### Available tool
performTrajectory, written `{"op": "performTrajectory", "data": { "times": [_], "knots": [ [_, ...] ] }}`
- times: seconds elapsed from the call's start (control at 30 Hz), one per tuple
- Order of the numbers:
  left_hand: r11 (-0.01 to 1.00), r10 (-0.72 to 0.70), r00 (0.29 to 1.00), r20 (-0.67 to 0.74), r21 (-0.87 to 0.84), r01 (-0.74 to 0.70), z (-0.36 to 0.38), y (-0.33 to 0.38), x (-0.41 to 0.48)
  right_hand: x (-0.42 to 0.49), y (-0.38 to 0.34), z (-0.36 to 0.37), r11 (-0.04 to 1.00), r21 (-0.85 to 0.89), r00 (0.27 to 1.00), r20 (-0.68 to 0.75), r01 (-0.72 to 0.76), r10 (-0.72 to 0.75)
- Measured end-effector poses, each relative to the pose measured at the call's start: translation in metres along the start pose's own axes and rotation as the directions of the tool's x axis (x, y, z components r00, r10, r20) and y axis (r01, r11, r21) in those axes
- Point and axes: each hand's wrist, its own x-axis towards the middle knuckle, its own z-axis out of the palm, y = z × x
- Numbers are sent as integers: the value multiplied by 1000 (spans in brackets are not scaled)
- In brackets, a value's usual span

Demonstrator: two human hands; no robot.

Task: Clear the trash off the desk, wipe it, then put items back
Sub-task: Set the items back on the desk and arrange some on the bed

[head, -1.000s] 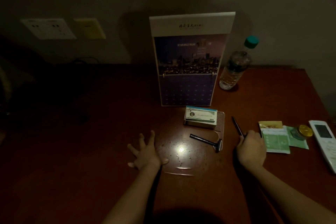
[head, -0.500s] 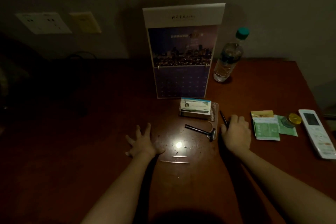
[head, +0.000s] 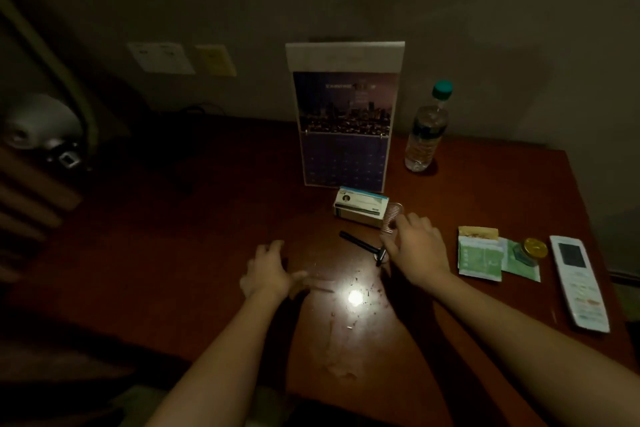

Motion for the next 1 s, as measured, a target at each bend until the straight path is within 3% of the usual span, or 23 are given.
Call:
{"op": "performTrajectory", "data": {
  "times": [0.23,0.6,0.77,1.0],
  "knots": [
    [978,-178,980,-84,-120,168,5,-25,-98,-42,-23,-25,950,79,950,60,301,-306],
    [842,-466,873,-147,-378,385,25,-120,-228,-124,-111,-26,713,121,697,153,691,-701],
    [703,-655,746,-117,-455,546,46,-172,-320,-183,-161,-12,553,191,512,225,811,-829],
    [404,-861,509,-3,-613,679,104,-250,-488,-336,-235,14,297,216,250,219,930,-943]
  ]
}}
